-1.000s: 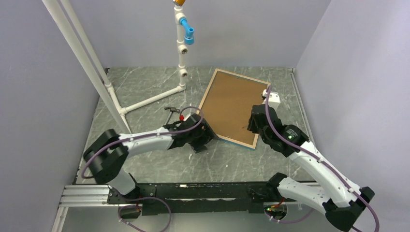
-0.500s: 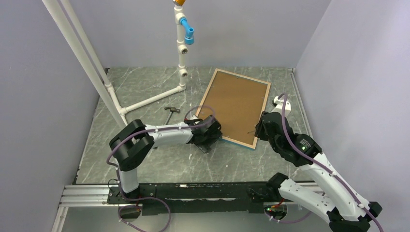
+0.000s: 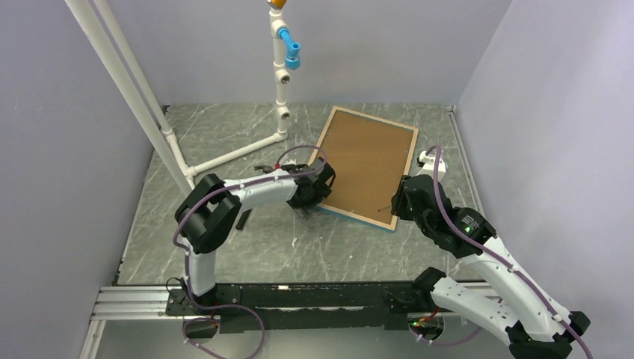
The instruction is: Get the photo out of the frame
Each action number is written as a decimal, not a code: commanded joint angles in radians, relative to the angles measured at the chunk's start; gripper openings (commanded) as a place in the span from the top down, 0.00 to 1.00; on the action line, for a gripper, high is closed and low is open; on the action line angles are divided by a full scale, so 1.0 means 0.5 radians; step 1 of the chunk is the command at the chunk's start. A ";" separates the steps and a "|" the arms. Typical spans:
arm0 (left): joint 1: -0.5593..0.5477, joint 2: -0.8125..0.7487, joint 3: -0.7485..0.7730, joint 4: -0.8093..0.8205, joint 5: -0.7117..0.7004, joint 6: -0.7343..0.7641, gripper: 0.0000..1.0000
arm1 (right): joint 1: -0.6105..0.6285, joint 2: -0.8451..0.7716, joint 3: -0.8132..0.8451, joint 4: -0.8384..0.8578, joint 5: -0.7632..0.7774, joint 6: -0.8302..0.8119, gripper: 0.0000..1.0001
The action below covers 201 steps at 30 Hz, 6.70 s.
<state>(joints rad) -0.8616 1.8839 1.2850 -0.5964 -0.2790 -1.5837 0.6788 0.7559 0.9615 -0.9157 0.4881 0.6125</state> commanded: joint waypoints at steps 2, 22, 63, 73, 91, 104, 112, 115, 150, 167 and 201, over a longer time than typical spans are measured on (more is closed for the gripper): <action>0.037 0.106 0.244 -0.260 -0.128 0.266 0.22 | -0.002 -0.005 0.019 0.053 -0.016 0.011 1.00; -0.186 0.039 -0.119 -0.157 -0.045 0.332 0.27 | 0.000 0.103 -0.009 0.163 -0.124 0.054 1.00; 0.350 -0.713 -0.580 0.481 0.794 1.738 0.25 | -0.453 1.910 0.945 1.190 -0.706 -0.123 1.00; 0.352 -0.453 -0.580 0.644 0.833 1.834 0.29 | -0.492 2.247 1.291 1.181 -0.659 -0.235 1.00; 0.365 -0.251 -0.579 0.722 0.909 1.870 0.46 | -0.495 2.519 1.450 1.190 -0.765 -0.243 1.00; 0.389 -0.193 -0.599 0.765 0.965 1.853 0.69 | -0.490 2.516 1.418 1.086 -0.907 -0.330 1.00; 0.389 -0.191 -0.635 0.796 0.967 1.812 0.72 | -0.440 2.566 1.529 0.822 -0.736 -0.422 1.00; 0.391 -0.188 -0.634 0.777 0.947 1.806 0.72 | -0.435 2.601 1.586 0.710 -0.743 -0.441 1.00; 0.380 -0.573 -0.758 0.706 0.877 1.732 0.55 | -0.070 0.982 0.556 0.219 0.122 -0.249 1.00; -0.085 -1.059 -1.136 0.804 0.580 0.049 0.37 | -0.072 0.435 0.068 0.309 -0.019 -0.145 1.00; -0.446 0.038 -0.024 -0.466 0.398 -1.417 0.42 | -0.069 -0.166 -0.045 0.206 -0.161 -0.145 1.00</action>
<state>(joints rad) -1.0595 1.8889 1.2381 -0.6495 -0.0765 -2.0109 0.6403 0.6891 0.9310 -0.8242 0.4129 0.5289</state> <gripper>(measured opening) 0.588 0.360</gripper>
